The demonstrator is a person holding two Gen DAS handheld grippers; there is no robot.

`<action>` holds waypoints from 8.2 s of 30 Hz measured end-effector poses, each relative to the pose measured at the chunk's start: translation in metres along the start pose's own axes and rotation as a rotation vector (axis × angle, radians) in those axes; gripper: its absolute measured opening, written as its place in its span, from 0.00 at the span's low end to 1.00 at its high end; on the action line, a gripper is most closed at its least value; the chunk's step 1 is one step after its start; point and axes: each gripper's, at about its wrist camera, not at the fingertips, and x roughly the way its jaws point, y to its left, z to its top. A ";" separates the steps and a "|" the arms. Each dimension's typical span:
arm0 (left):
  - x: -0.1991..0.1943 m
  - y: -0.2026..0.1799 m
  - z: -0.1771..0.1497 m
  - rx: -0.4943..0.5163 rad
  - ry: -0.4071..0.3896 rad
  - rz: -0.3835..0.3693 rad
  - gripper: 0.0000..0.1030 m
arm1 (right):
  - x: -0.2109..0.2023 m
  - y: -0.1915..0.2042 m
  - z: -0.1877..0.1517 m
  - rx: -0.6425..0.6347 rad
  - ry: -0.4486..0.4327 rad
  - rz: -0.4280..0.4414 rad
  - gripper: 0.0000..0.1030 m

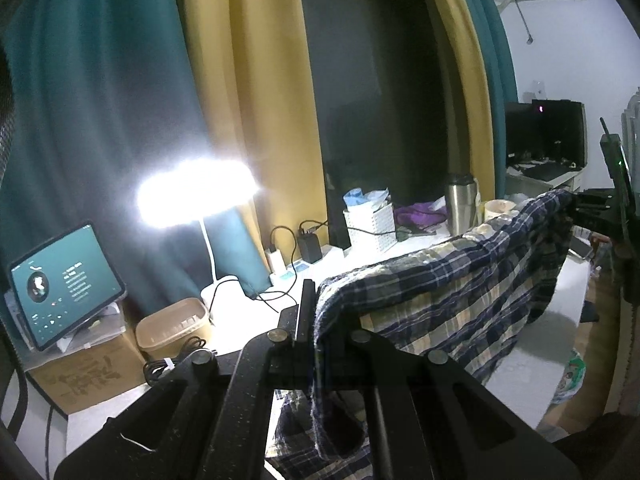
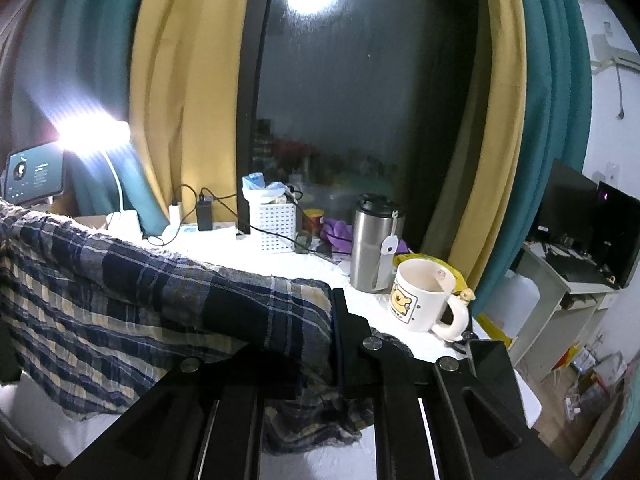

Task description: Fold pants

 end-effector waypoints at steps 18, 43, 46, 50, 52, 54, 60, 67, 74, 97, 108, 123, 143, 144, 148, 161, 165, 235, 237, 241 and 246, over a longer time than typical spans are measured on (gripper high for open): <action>0.121 0.025 -0.019 -0.012 0.183 -0.032 0.02 | 0.114 0.006 -0.006 0.029 0.146 0.017 0.11; 0.257 0.059 -0.090 -0.106 0.435 -0.041 0.08 | 0.223 0.026 -0.030 0.015 0.341 0.001 0.11; 0.264 0.062 -0.096 -0.125 0.452 -0.042 0.09 | 0.230 0.025 -0.033 0.024 0.356 -0.005 0.11; 0.269 0.070 -0.100 -0.160 0.469 -0.019 0.23 | 0.233 0.023 -0.032 0.030 0.360 -0.014 0.11; 0.269 0.076 -0.098 -0.174 0.467 0.006 0.26 | 0.234 0.021 -0.032 0.038 0.363 -0.020 0.11; 0.271 0.082 -0.099 -0.178 0.478 0.045 0.26 | 0.235 0.019 -0.031 0.047 0.370 -0.024 0.11; 0.271 0.096 -0.101 -0.226 0.490 0.057 0.26 | 0.229 0.020 -0.025 0.025 0.359 -0.051 0.20; 0.262 0.090 -0.091 -0.205 0.466 0.052 0.27 | 0.215 0.009 -0.016 0.001 0.328 -0.140 0.73; 0.267 0.086 -0.090 -0.180 0.476 0.052 0.34 | 0.210 -0.008 -0.006 -0.030 0.307 -0.189 1.00; 0.162 -0.010 -0.083 -0.169 0.420 -0.140 0.47 | 0.116 -0.040 -0.062 0.109 0.329 -0.170 1.00; 0.107 -0.062 -0.103 -0.179 0.400 -0.232 0.64 | 0.089 -0.062 -0.102 0.252 0.374 -0.066 0.81; 0.085 -0.114 -0.127 0.000 0.439 -0.231 0.66 | 0.099 -0.041 -0.102 0.215 0.326 0.072 0.25; 0.079 -0.110 -0.153 0.006 0.499 -0.272 0.08 | 0.078 -0.024 -0.126 -0.007 0.300 -0.074 0.24; 0.077 -0.109 -0.152 0.001 0.498 -0.271 0.10 | 0.075 -0.024 -0.127 -0.002 0.301 -0.078 0.24; 0.067 -0.092 -0.146 -0.050 0.490 -0.264 0.30 | 0.066 -0.025 -0.124 0.010 0.308 -0.092 0.28; 0.070 0.008 -0.161 -0.297 0.498 0.016 0.52 | 0.053 -0.042 -0.098 0.110 0.260 -0.079 0.92; 0.080 0.013 -0.161 -0.317 0.491 -0.017 0.52 | 0.061 -0.041 -0.089 0.120 0.253 -0.062 0.92; 0.095 -0.129 -0.154 0.075 0.483 -0.293 0.23 | 0.042 -0.034 -0.106 0.205 0.287 -0.012 0.93; 0.092 -0.128 -0.154 0.077 0.478 -0.280 0.09 | 0.041 -0.025 -0.105 0.188 0.283 -0.004 0.93; 0.083 -0.129 -0.156 0.065 0.487 -0.284 0.04 | 0.038 -0.005 -0.098 0.138 0.259 -0.020 0.93; 0.073 -0.128 -0.162 0.043 0.496 -0.276 0.03 | 0.040 0.021 -0.085 0.079 0.234 0.007 0.93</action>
